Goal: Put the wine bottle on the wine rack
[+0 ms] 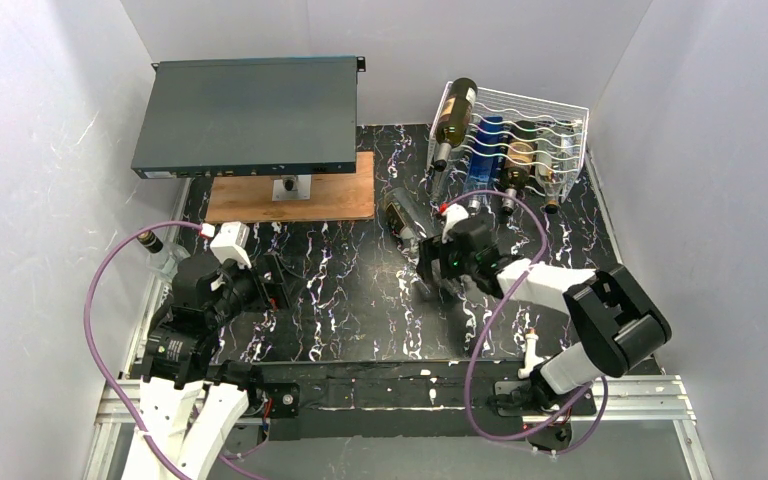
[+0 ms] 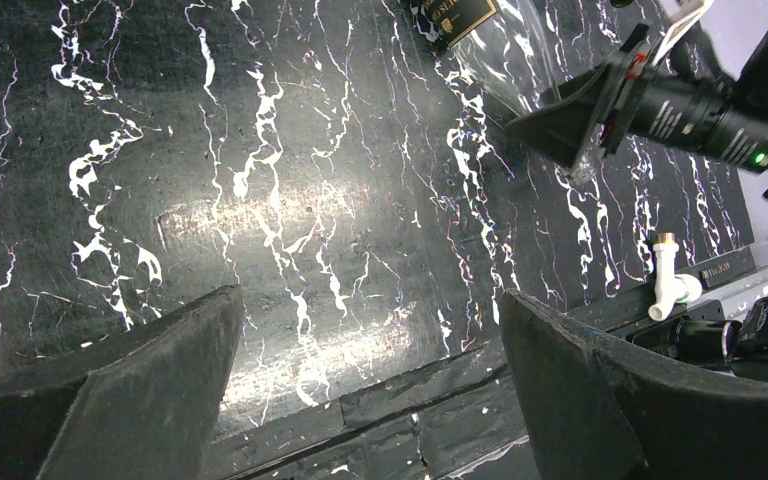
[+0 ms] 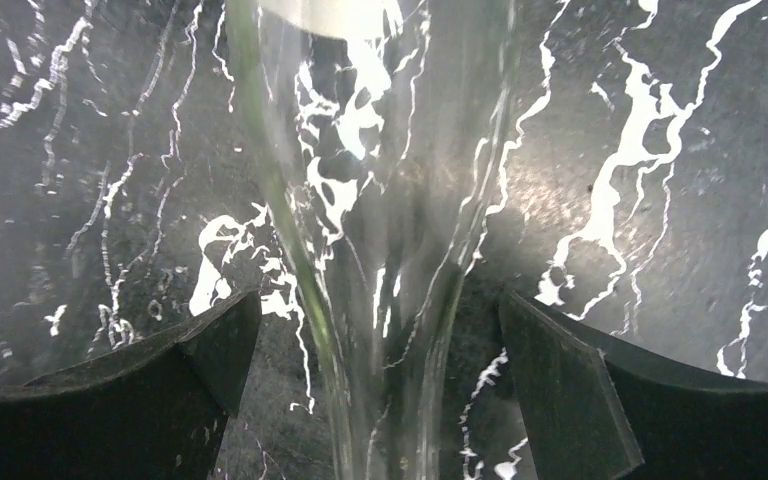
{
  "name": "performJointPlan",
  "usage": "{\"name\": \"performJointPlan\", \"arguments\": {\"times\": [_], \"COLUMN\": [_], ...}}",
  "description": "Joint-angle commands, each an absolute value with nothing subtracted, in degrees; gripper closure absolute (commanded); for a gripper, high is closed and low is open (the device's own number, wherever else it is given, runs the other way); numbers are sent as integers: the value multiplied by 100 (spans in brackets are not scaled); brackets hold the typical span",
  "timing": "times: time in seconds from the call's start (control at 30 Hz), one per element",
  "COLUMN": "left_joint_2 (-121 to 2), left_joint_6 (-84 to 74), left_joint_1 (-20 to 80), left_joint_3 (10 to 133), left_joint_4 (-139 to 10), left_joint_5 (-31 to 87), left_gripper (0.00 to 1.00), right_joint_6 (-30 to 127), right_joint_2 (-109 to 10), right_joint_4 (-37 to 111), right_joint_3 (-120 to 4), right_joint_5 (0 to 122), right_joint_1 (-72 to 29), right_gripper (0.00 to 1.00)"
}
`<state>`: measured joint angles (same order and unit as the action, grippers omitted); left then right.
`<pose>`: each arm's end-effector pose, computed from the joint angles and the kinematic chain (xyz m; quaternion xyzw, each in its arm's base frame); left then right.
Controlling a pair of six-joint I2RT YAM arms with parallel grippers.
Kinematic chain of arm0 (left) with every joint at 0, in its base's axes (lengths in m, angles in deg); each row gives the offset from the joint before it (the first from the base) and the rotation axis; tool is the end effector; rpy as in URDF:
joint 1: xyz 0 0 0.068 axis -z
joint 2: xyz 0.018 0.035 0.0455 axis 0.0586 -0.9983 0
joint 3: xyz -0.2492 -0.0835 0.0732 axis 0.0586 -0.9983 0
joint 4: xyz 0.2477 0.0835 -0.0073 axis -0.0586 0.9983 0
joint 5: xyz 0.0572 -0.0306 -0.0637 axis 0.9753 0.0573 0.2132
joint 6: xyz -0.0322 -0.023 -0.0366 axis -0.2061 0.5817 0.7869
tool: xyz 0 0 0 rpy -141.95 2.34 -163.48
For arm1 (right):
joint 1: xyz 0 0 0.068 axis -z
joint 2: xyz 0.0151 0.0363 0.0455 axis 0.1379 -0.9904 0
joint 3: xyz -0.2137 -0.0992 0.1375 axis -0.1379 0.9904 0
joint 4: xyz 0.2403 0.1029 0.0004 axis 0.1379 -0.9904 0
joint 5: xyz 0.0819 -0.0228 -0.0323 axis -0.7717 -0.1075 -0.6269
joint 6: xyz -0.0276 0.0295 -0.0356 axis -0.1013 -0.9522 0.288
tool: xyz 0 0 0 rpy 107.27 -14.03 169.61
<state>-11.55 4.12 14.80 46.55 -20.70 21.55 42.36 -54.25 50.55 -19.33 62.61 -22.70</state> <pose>0.0936 -0.0282 0.3340 0.0067 0.8252 -0.2554 0.5037 0.2529 0.1538 0.1691 -0.1571 0.8744 0.2115 0.4075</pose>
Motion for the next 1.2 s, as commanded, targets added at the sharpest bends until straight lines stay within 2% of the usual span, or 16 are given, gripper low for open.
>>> {"name": "performJointPlan", "arguments": {"times": [0.0,0.1,0.27,0.4,0.6,0.73,0.83,0.93,1.0,1.17], "left_joint_2": [-1184,-1191,-1202,-1217,-1307,-1305,-1316,-1322,-1325,-1316], "left_joint_6": [336,336,345,345,345,345,345,345,345,345], "left_joint_1": [1488,1487,1487,1489,1489,1490,1487,1488,1487,1492], "left_joint_3": [4625,4624,4624,4624,4633,4633,4633,4633,4633,4633], "left_joint_4": [-2097,-2097,-2097,-2096,-2097,-2097,-2097,-2097,-2097,-2097], "left_joint_5": [2093,2097,2122,2132,2106,2111,2115,2107,2107,2106], "left_gripper": [1,1,1,1,1,1,1,1,1,1], "right_joint_6": [4284,4391,4749,5079,5205,5219,5115,4830,4590,3931], "right_joint_2": [-5452,-5620,-6022,-6430,-6671,-6703,-6596,-6403,-6223,-5887], "right_joint_4": [5851,6618,7674,8257,7993,7805,7527,7387,7214,6986], "right_joint_3": [-1670,-1366,-1055,-994,-1288,-1367,-1389,-1326,-1323,-1437], "right_joint_5": [8847,9707,10388,10262,10144,9882,9746,9528,9376,8509], "right_joint_1": [-3134,-3590,-4052,-4128,-4164,-4164,-4164,-4164,-4164,-4008], "right_gripper": [2,2,2,2,3,17,33,53,62,74]}}
